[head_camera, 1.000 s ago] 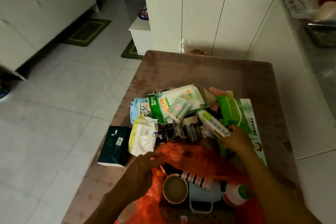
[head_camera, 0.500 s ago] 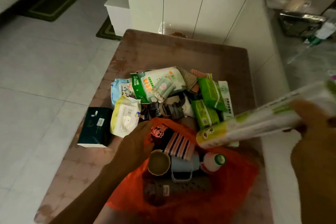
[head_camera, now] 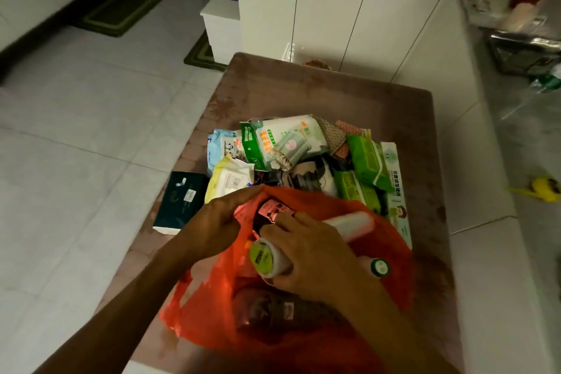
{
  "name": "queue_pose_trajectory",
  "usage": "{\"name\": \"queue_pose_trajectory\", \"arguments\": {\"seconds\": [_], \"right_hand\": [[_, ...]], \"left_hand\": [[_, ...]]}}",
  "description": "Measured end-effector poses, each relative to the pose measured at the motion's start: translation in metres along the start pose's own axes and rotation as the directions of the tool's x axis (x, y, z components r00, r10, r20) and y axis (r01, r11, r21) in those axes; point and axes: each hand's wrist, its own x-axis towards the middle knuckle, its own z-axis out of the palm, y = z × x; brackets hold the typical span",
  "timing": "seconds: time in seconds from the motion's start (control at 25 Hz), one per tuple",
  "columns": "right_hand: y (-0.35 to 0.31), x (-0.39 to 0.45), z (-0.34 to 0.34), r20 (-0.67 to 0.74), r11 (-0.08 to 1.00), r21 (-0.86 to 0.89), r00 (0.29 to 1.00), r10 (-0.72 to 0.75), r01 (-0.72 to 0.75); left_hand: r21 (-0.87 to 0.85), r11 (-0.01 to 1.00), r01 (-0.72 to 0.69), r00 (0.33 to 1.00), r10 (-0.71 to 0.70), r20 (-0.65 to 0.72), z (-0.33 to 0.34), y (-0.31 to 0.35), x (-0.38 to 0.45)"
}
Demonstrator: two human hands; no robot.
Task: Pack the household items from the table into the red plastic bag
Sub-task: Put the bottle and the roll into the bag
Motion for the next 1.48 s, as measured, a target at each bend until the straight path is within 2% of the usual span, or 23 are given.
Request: {"name": "queue_pose_trajectory", "arguments": {"seconds": [0.04,0.16,0.24,0.36,0.44,0.48,0.52,0.56,0.6,0.64,0.68,0.76,0.84,0.96,1.12,1.24,1.32,1.4,1.48], "right_hand": [[0.005,0.014,0.014,0.09,0.998,-0.022,0.994,0.056,-0.055],[0.018,0.03,0.061,0.237,0.967,-0.073,0.938,0.254,-0.244],[0.026,0.033,0.079,0.197,0.947,-0.056,0.927,0.32,-0.315],[0.031,0.027,0.095,0.164,0.939,0.079,0.934,0.319,-0.334],[0.035,0.015,0.084,0.148,0.9,0.267,0.937,0.315,-0.345],[0.042,0.011,0.074,0.088,0.855,0.358,0.925,0.369,-0.375],[0.057,0.004,0.067,0.017,0.792,0.417,0.875,0.484,-0.446],[0.079,-0.007,0.062,-0.039,0.701,0.44,0.768,0.639,-0.561],[0.105,-0.02,0.057,-0.066,0.587,0.444,0.629,0.775,-0.677],[0.13,-0.037,0.053,-0.031,0.455,0.447,0.495,0.869,-0.771],[0.155,-0.058,0.054,0.06,0.339,0.432,0.401,0.914,-0.836],[0.19,-0.095,0.066,0.278,0.193,0.364,0.304,0.911,-0.911],[0.196,-0.106,0.072,0.349,0.131,0.331,0.25,0.903,-0.935],[0.174,-0.091,0.044,0.19,0.156,0.515,0.29,0.938,-0.843],[0.148,-0.1,-0.008,0.027,0.148,0.846,0.319,0.947,-0.512],[0.145,-0.125,-0.025,0.064,0.022,0.965,0.314,0.947,-0.261],[0.143,-0.147,-0.022,0.111,-0.097,0.993,0.313,0.943,-0.06],[0.139,-0.164,-0.02,0.102,-0.153,0.978,0.319,0.942,0.139],[0.137,-0.168,-0.021,0.077,-0.117,0.986,0.302,0.95,0.116]], "left_hand": [[-0.003,1.0,0.008,1.0,-0.008,0.022,-0.002,-0.002,-0.003],[0.052,0.998,-0.033,0.999,0.032,0.03,0.002,-0.003,-0.014],[0.09,0.994,-0.061,0.998,0.059,0.017,0.009,-0.004,-0.019],[0.082,0.993,-0.089,0.996,0.088,0.006,0.018,-0.006,-0.021],[0.109,0.99,-0.089,0.995,0.092,-0.026,0.02,-0.006,-0.019],[0.128,0.989,-0.08,0.996,0.085,-0.038,0.022,-0.007,-0.017],[0.147,0.986,-0.076,0.996,0.082,-0.041,0.023,-0.009,-0.015],[0.179,0.98,-0.081,0.996,0.088,-0.029,0.026,-0.009,-0.013],[0.217,0.973,-0.08,0.996,0.084,-0.013,0.028,-0.012,-0.011],[0.255,0.965,-0.069,0.997,0.072,-0.003,0.031,-0.013,-0.009],[0.281,0.958,-0.06,0.998,0.061,0.007,0.036,-0.013,-0.007],[0.322,0.945,-0.062,0.998,0.058,0.023,0.046,-0.009,-0.005],[0.351,0.934,-0.069,0.998,0.068,0.015,0.051,-0.001,-0.002],[0.347,0.936,-0.056,0.995,0.081,-0.058,0.05,0.009,0.001],[0.276,0.961,0.023,0.98,0.032,-0.195,0.048,0.012,0.005],[0.253,0.967,0.042,0.978,0.012,-0.21,0.05,0.011,0.006],[0.267,0.963,0.036,0.979,0.019,-0.204,0.052,0.013,0.005],[0.258,0.965,0.033,0.973,0.028,-0.23,0.052,0.018,0.003],[0.235,0.97,0.056,0.963,0.009,-0.269,0.05,0.019,0.006]]}}
